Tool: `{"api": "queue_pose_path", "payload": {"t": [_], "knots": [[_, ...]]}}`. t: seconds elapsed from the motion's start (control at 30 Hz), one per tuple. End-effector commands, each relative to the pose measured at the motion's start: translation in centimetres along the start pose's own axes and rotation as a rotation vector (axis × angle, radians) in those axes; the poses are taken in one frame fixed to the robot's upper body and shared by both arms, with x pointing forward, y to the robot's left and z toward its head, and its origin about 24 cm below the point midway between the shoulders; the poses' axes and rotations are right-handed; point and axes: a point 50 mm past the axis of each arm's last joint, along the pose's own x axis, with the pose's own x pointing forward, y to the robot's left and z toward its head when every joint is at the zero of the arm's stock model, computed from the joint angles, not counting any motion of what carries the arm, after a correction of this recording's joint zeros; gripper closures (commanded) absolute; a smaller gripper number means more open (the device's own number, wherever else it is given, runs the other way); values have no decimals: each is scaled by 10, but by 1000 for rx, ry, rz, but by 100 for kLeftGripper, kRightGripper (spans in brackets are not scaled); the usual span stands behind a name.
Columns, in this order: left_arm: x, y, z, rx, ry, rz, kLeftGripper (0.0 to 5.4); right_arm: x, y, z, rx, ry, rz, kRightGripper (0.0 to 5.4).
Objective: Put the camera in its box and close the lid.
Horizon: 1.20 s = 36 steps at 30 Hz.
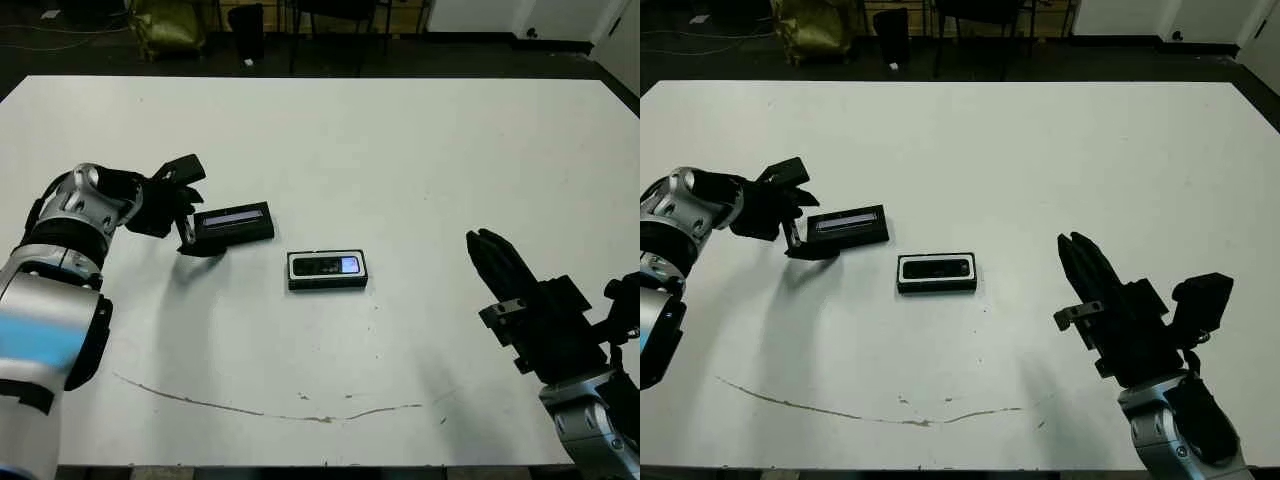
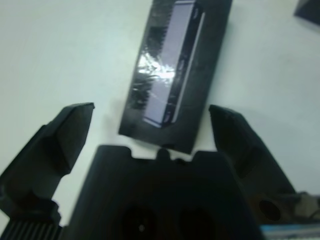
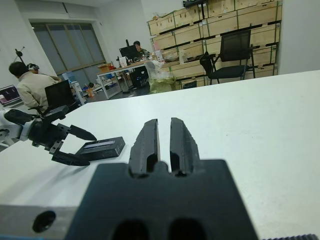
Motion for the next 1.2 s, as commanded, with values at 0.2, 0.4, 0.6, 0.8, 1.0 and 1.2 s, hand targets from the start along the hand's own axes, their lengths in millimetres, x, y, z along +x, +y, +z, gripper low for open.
{"api": "queue_pose_path", "payload": {"t": [0.2,0.4,0.6,0.8,1.0,1.2], "knots": [[18,-16,-23,-110,105,-85,209,-3,-6,-8,-80,14,8,540],[20,-17,-24,-95,139,-93,318,-2,-7,-12,-97,-4,33,540],[15,-14,-24,-81,133,-78,319,-2,-6,-13,-95,2,30,540],[3,-5,-15,-104,28,-32,319,-2,-3,-15,-96,-4,36,540],[-16,4,2,-104,-250,15,319,-3,2,-17,-97,9,22,540],[-37,5,19,-25,-350,-17,319,-4,4,-20,-100,26,12,540]]}}
